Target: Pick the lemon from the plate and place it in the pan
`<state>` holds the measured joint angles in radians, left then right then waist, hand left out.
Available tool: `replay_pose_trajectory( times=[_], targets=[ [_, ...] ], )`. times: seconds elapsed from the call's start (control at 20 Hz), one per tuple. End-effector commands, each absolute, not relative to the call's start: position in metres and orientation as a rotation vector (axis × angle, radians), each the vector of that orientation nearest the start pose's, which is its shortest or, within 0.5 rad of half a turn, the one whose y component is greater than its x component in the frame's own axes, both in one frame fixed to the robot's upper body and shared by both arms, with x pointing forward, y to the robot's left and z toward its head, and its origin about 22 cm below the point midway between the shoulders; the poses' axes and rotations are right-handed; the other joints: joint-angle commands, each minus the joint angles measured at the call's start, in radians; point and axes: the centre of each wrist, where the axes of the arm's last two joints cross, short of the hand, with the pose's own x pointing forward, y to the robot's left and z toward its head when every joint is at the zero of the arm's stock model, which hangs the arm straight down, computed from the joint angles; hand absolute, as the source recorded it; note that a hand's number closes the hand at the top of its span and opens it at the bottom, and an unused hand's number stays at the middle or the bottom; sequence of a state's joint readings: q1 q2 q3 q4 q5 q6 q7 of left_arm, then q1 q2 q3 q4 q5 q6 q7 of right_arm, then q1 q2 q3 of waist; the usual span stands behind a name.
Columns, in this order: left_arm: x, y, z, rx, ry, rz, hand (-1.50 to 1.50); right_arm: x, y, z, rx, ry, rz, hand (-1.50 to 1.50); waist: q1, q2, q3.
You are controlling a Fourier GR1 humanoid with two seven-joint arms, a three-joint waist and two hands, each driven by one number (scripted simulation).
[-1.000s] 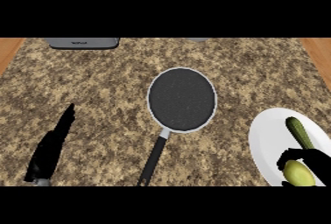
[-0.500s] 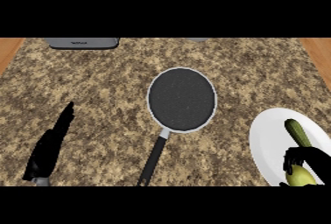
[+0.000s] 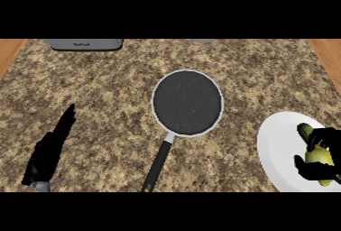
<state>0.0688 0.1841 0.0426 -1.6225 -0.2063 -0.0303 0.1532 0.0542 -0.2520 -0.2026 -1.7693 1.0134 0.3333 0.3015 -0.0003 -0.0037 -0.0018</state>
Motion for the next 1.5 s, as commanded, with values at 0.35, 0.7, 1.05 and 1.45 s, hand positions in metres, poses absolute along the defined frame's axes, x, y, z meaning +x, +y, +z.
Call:
replay_pose_trajectory(
  times=[0.35,0.7,1.05,1.45],
  targets=[
    [0.218,0.287,-0.004,0.343,-1.374,-0.273,0.00,0.249,-0.224,0.157,-1.287,-1.422,0.748,1.50,0.011,0.004,0.001],
    [0.230,0.288,0.008,0.344,-1.372,-0.259,0.00,0.312,-0.180,0.162,-1.088,-1.458,0.735,1.50,0.013,0.006,0.002],
    [0.228,0.273,0.001,0.314,-1.384,-0.271,0.00,0.371,-0.126,0.151,-0.938,-1.453,0.678,1.50,0.028,0.009,0.002],
    [0.237,0.260,0.002,0.303,-1.412,-0.282,0.00,0.409,-0.109,0.069,-0.898,-1.327,0.785,1.50,0.051,0.020,0.002]
  ],
)
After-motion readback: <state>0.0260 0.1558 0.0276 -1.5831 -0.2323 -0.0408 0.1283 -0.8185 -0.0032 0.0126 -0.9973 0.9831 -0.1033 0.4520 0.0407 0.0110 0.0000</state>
